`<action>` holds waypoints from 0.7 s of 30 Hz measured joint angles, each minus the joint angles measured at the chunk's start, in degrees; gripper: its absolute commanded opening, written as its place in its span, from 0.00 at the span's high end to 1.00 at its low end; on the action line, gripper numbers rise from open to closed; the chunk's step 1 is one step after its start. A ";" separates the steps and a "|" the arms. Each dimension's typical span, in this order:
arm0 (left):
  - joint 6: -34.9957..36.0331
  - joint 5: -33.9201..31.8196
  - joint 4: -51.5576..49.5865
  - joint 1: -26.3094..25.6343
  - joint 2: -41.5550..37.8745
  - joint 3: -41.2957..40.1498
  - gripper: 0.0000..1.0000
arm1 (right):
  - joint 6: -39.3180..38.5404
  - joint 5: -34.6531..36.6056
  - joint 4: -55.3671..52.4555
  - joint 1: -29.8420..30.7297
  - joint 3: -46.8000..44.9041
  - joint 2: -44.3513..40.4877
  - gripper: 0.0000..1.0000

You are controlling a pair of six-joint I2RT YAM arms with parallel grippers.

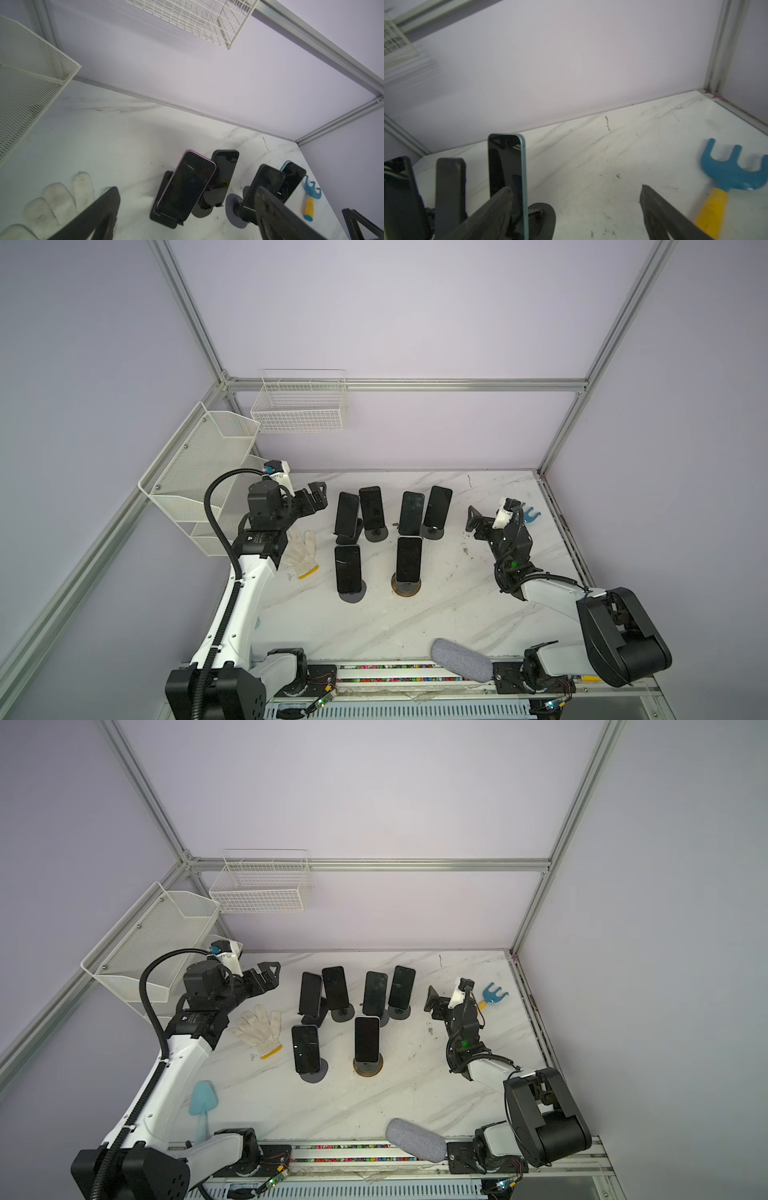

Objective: Remove the phone from the phone stand

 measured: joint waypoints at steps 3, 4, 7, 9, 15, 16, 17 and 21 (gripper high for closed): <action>1.62 4.50 -2.97 0.17 3.30 2.84 0.00 | -0.57 -2.80 4.98 2.19 -0.28 4.98 0.03; 2.21 6.27 -3.85 0.20 4.68 4.04 0.00 | -0.72 -3.87 6.60 2.75 -0.70 6.60 0.03; 3.19 10.78 -4.98 0.20 8.11 6.80 0.00 | -0.87 -5.88 11.93 3.78 -2.95 10.45 0.03; 3.76 12.96 -5.62 0.17 9.92 8.31 0.00 | -0.74 -6.78 14.75 3.76 -4.37 12.04 0.03; 6.05 16.13 -6.16 0.04 14.64 11.65 0.00 | 0.28 -10.69 16.87 3.78 -4.20 12.44 0.03; 6.58 16.13 -6.51 -0.09 15.54 12.22 0.00 | 0.46 -10.99 16.90 3.82 -4.22 12.04 0.03; 7.34 15.98 -7.04 -0.31 16.81 13.09 0.00 | 0.63 -11.23 16.96 4.00 -4.31 11.47 0.03; 10.64 14.14 -9.75 -1.95 21.40 16.39 0.00 | 0.87 -11.63 17.40 4.26 -4.20 10.58 0.03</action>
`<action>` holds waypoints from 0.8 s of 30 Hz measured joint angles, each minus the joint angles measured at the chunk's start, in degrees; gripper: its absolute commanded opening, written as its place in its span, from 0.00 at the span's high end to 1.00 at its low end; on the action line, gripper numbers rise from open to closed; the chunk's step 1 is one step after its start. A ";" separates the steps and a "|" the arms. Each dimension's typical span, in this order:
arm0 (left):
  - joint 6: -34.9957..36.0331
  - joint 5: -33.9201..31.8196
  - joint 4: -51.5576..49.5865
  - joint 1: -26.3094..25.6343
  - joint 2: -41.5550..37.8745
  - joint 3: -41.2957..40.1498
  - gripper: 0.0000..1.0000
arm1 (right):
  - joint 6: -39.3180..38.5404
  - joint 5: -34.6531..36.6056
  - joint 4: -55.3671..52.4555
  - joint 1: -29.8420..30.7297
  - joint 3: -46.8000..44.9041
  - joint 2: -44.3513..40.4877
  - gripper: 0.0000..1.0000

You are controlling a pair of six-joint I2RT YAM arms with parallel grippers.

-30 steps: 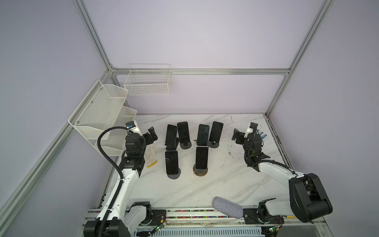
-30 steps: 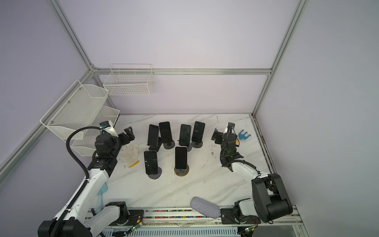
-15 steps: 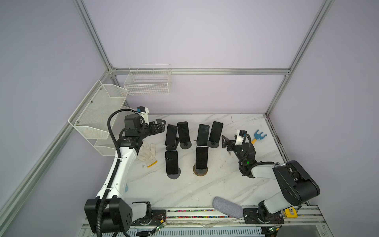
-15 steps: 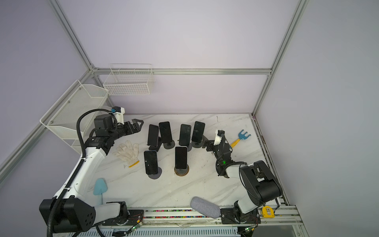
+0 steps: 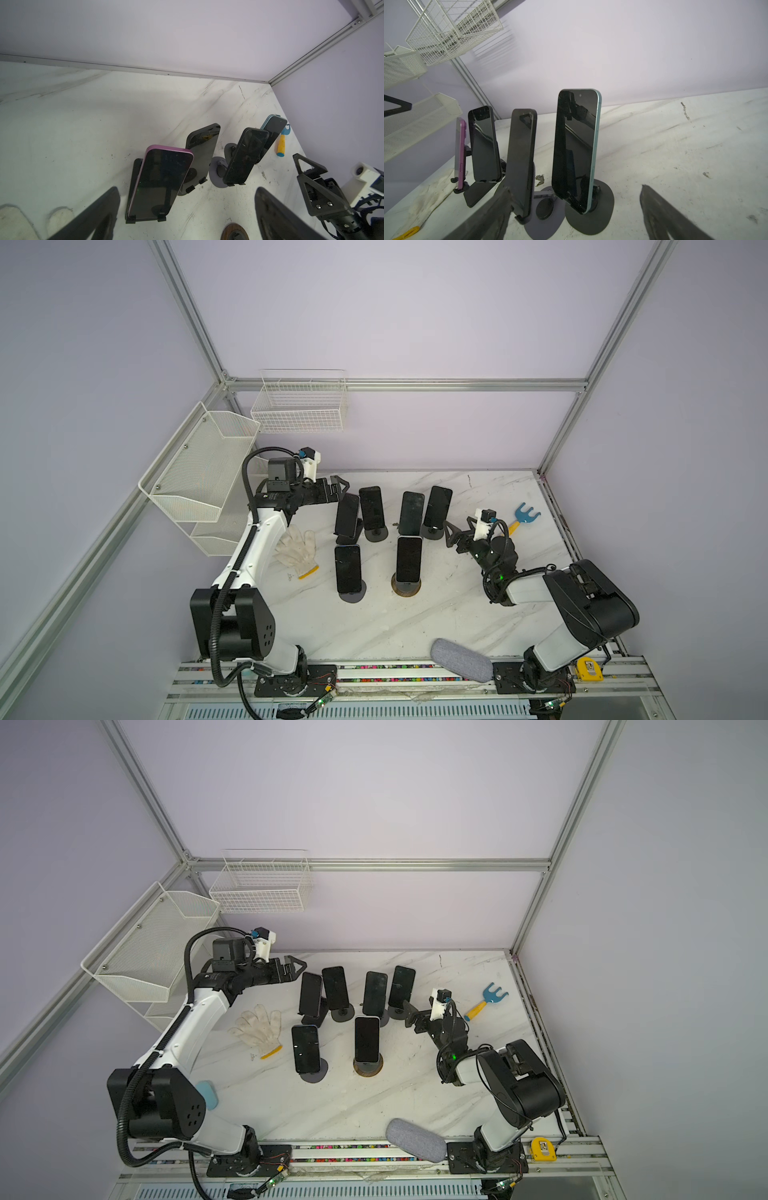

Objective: Remove the phone from the phone stand

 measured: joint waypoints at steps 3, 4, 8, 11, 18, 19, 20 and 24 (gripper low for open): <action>2.43 -2.67 -2.14 -1.86 2.62 2.54 0.00 | 0.00 -0.22 0.00 0.17 0.02 0.07 0.03; 3.26 -3.78 -2.64 -2.51 3.28 3.26 0.00 | 0.02 -0.35 0.04 0.20 0.02 0.13 0.03; 6.21 -6.73 -4.81 -4.37 4.90 6.27 0.00 | -0.24 -0.61 -0.04 0.33 0.04 0.28 0.03; 8.00 -7.15 -5.73 -4.52 5.51 7.91 0.00 | -1.11 0.07 -0.20 0.44 0.02 0.28 0.03; 11.32 -7.82 -8.35 -5.38 8.85 10.34 0.00 | -2.27 2.58 0.07 0.48 0.00 0.28 0.03; 11.56 -8.07 -8.55 -5.62 9.42 10.45 0.00 | -2.29 3.10 0.22 0.48 -0.02 0.31 0.03; 11.72 -8.48 -8.85 -5.97 9.99 10.51 0.00 | -2.27 3.43 0.63 0.48 -0.20 0.39 0.03; 13.09 -12.83 -9.92 -8.11 11.72 10.51 0.00 | -1.97 5.22 2.91 0.48 -1.51 2.19 0.03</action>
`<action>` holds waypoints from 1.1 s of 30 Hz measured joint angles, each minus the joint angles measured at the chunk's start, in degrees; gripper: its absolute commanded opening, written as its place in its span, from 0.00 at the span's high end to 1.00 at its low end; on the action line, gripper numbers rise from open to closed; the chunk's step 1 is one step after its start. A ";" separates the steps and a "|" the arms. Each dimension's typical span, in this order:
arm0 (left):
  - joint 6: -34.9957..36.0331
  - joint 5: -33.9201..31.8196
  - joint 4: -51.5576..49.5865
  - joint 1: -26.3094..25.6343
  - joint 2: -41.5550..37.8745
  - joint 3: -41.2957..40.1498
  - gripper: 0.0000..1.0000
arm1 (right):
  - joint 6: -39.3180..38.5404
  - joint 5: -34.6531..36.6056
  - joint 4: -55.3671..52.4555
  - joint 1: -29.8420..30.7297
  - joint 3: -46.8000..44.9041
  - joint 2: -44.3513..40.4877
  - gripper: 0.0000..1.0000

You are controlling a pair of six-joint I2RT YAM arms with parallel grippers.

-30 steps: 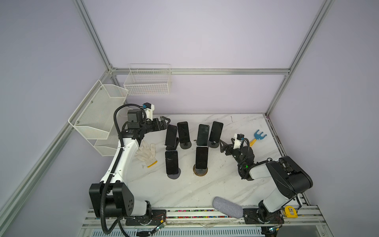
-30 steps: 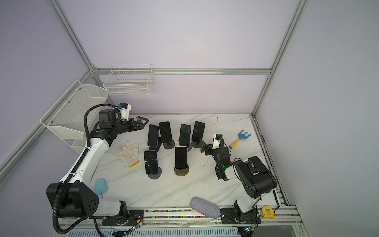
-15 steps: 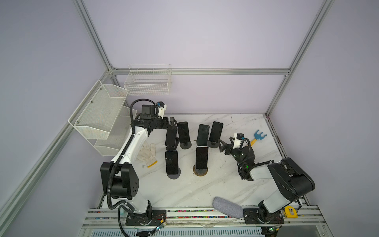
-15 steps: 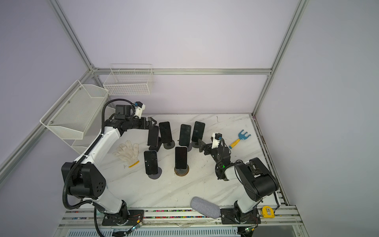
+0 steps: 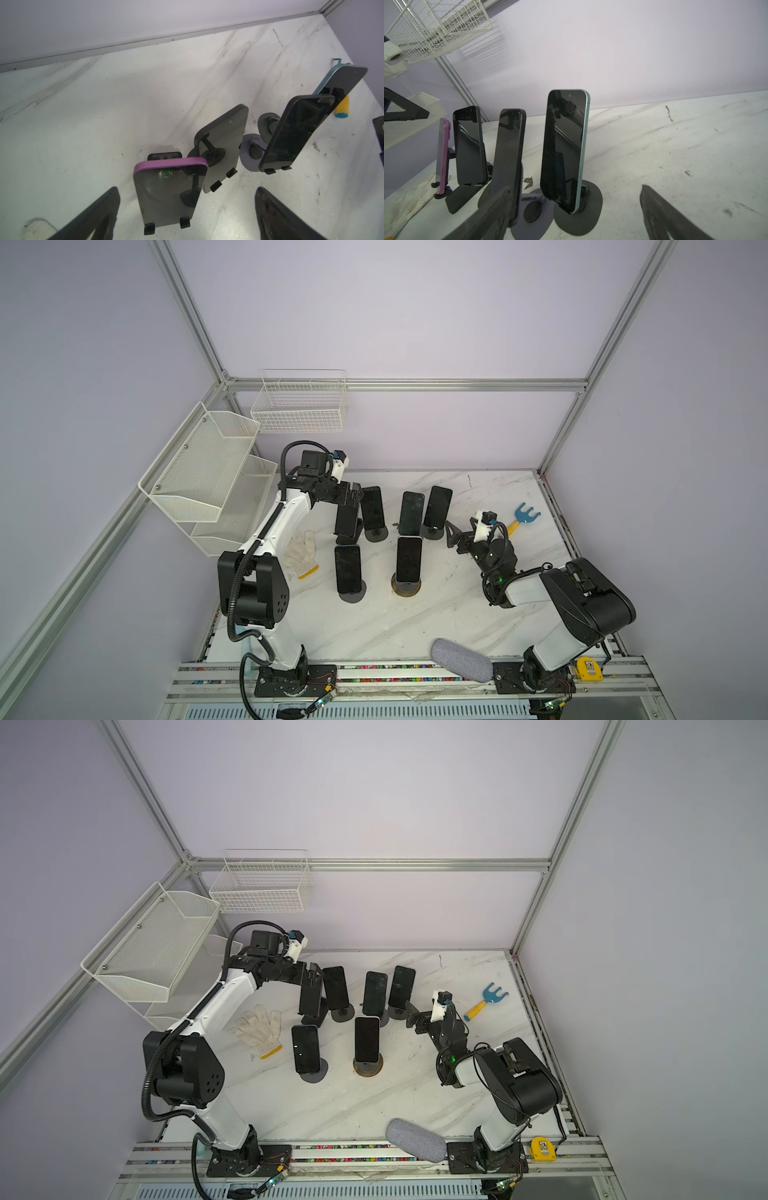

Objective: Remove the phone from the phone stand

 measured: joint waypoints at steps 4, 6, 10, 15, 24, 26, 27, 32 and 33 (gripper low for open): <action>1.36 -3.21 -0.20 -1.92 1.25 0.00 0.00 | 0.02 0.90 -0.20 0.00 -0.07 0.55 0.03; 1.40 -4.13 -0.42 -2.23 2.03 0.00 0.00 | -0.02 0.96 -0.33 0.00 0.13 0.48 0.03; 1.40 -6.43 -0.79 -2.19 3.48 0.00 0.00 | -0.17 1.09 -1.11 0.00 0.26 -0.07 0.03; 1.36 -8.02 -0.87 -2.19 4.68 0.00 0.00 | -1.95 1.31 -4.11 0.61 0.68 -3.76 0.03; 1.33 -8.20 -0.85 -2.19 6.43 0.00 0.00 | -3.50 2.27 -5.31 1.01 0.92 -6.03 0.03; 1.33 -8.63 -0.87 -2.21 6.97 0.00 0.00 | -3.63 2.38 -5.55 1.01 0.92 -6.03 0.03; 1.33 -9.05 -0.90 -2.23 7.17 0.00 0.00 | -3.67 2.38 -5.66 1.01 0.92 -6.03 0.03; 1.33 -11.69 -1.01 -2.73 7.34 0.00 0.02 | -3.87 2.36 -7.02 1.01 1.44 -6.05 0.03; 1.27 -12.02 -1.05 -2.93 7.34 0.00 0.03 | -3.93 2.38 -7.26 1.01 1.57 -6.05 0.03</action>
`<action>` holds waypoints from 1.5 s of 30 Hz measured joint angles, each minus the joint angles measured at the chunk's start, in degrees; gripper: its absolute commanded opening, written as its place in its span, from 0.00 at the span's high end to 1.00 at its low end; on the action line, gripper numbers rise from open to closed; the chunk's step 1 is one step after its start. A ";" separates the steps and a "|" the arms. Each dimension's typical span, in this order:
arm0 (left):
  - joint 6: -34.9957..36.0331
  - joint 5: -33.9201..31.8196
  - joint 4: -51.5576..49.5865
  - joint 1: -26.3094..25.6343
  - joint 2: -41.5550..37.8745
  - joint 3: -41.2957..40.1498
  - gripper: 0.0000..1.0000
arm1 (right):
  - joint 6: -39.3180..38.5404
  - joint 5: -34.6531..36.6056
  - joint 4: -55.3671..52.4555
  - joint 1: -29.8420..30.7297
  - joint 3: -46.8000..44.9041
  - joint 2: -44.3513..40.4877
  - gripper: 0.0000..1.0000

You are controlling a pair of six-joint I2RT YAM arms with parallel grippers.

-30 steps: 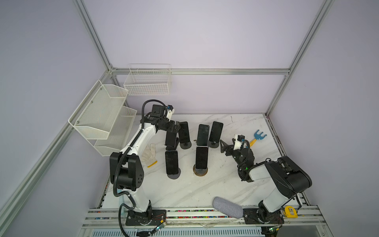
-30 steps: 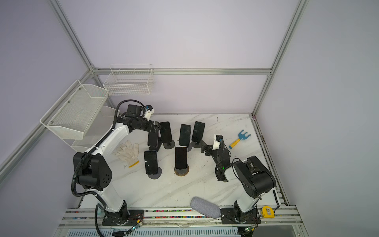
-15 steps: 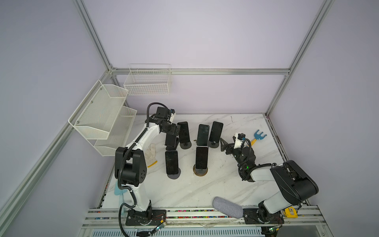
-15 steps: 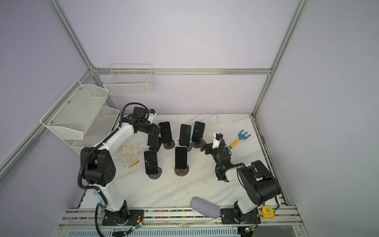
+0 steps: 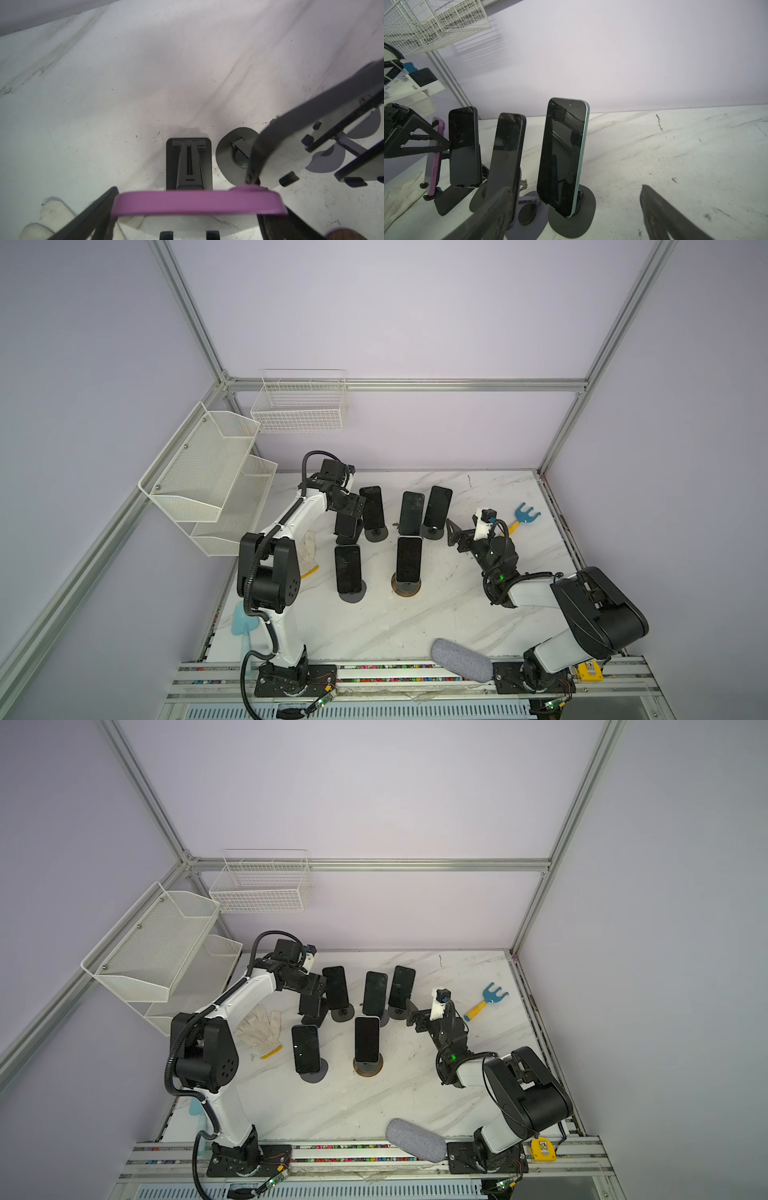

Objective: Remove the phone from the phone stand

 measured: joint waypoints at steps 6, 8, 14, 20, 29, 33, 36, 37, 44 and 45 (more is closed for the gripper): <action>-0.48 -0.37 -0.09 -0.13 0.00 0.00 0.08 | -0.20 0.04 -1.73 0.00 0.90 0.00 0.03; -0.55 -0.31 -0.09 -0.13 0.00 0.00 0.11 | -0.20 0.04 -2.34 0.00 1.11 0.02 0.03; -1.40 -0.15 -0.20 -0.13 0.00 0.00 0.19 | -0.17 0.55 -3.48 0.00 1.79 0.02 0.03; -1.44 -0.24 -0.22 -0.13 0.00 0.00 0.22 | -0.17 1.14 -4.31 0.00 2.54 0.37 0.03; -1.95 -0.46 -0.28 -0.13 -0.22 -0.02 0.29 | -0.11 1.62 -5.92 0.00 3.41 1.68 0.03; -2.05 -0.96 -0.48 -0.13 -0.57 -0.11 0.29 | 0.02 1.73 -6.21 0.00 3.82 2.29 0.03; -2.99 -1.92 -0.83 -0.13 -1.27 -0.11 0.29 | 0.11 1.90 -6.21 0.00 3.87 2.64 0.03; -3.34 -2.23 -0.98 -0.13 -1.64 -0.11 0.30 | 0.11 1.92 -6.25 0.00 3.87 2.75 0.03; -5.31 -2.97 -2.38 -0.13 -5.95 -0.04 0.29 | 0.31 2.14 -6.45 0.02 4.46 3.04 0.03; -5.53 -2.95 -2.64 -0.13 -6.56 -0.02 0.29 | 0.33 2.16 -6.49 0.00 4.55 3.04 0.03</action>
